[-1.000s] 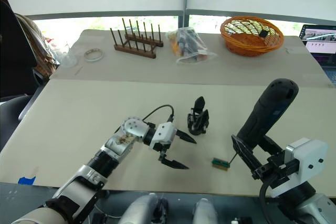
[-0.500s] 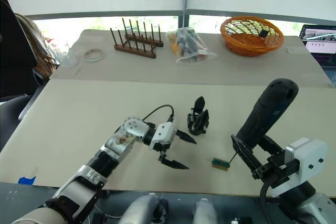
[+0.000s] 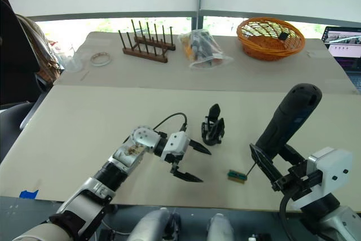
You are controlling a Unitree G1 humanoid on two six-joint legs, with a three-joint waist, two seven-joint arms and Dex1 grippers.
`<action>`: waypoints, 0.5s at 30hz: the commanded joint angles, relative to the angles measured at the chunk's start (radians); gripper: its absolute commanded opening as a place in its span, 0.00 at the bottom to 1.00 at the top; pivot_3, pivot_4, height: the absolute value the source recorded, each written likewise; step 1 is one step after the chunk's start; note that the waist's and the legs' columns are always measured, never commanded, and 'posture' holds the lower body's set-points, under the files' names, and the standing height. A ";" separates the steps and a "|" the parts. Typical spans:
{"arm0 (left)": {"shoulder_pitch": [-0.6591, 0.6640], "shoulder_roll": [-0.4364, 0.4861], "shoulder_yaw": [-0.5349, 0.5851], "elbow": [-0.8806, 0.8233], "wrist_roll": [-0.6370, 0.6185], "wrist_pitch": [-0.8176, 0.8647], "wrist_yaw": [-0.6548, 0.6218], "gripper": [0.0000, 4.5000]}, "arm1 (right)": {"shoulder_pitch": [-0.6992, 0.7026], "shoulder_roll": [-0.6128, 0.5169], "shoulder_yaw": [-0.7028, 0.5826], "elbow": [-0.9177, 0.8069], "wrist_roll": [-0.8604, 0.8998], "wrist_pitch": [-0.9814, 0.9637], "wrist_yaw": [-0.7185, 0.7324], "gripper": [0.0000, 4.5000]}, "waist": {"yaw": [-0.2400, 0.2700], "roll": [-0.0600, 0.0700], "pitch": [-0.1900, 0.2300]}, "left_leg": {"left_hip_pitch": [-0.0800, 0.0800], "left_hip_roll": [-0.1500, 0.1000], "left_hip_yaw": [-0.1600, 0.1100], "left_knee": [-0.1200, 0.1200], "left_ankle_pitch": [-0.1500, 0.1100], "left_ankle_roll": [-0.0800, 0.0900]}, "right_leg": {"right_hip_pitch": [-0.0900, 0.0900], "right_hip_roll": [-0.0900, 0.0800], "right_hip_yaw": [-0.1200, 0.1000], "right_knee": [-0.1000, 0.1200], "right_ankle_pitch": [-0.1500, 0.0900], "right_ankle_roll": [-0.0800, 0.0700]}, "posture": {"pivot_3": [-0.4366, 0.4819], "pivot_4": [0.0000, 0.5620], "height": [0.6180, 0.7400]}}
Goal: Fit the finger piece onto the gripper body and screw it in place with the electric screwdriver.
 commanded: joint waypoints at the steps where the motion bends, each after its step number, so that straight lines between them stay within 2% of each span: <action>1: -0.011 -0.005 0.011 -0.025 -0.015 -0.012 -0.004 1.00 | -0.004 0.005 -0.031 -0.029 0.009 -0.036 0.001 0.43 | 0.000 0.000 0.000 | 0.000 0.000 0.000 0.000 0.000 0.000 | 0.000 0.000 0.000 0.000 0.000 0.000 | 0.48 0.27 1.00; 15: -0.015 -0.005 0.014 -0.017 -0.012 -0.016 -0.001 1.00 | -0.019 -0.010 -0.024 -0.037 0.012 -0.023 -0.009 0.43 | 0.000 0.000 0.000 | 0.000 0.000 0.000 0.000 0.000 0.000 | 0.000 0.000 0.000 0.000 0.000 0.000 | 0.48 0.27 1.00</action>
